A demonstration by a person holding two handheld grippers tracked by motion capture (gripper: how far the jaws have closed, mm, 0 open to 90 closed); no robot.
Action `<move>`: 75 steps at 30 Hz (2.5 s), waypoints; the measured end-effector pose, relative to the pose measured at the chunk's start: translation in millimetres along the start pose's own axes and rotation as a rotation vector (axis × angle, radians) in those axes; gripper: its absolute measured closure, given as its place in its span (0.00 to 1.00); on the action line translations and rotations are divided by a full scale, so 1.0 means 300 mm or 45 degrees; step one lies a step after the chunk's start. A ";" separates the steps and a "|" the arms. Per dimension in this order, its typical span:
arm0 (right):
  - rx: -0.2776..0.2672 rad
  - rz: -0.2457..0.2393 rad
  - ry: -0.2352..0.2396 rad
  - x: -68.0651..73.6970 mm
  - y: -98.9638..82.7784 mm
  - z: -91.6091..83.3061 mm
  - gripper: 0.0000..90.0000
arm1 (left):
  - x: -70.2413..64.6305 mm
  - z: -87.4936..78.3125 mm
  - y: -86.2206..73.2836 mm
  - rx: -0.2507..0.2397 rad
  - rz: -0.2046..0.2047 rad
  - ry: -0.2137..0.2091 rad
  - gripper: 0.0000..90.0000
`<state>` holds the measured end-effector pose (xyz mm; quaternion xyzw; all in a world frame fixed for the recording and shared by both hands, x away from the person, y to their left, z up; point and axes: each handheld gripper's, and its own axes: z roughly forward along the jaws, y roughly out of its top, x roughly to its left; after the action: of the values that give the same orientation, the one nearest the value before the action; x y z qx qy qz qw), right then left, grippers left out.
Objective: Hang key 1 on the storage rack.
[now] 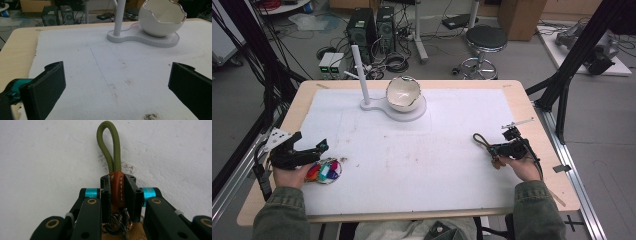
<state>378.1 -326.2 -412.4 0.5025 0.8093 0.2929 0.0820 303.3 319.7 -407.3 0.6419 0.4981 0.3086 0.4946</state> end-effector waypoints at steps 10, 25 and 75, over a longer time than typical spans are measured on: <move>-0.038 -0.028 0.040 0.032 0.046 -0.026 0.86 | -0.004 0.001 -0.002 0.009 0.002 0.003 0.02; -0.116 -0.042 0.126 0.089 0.131 -0.081 0.86 | -0.002 0.002 -0.001 0.005 -0.004 -0.003 0.02; -0.161 -0.216 0.289 0.452 0.514 0.006 0.86 | -0.002 0.009 -0.001 0.006 0.012 -0.019 0.02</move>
<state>431.6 -158.9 -306.3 0.3898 0.8329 0.3903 0.0458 305.5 318.3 -408.4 0.6476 0.4922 0.3050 0.4954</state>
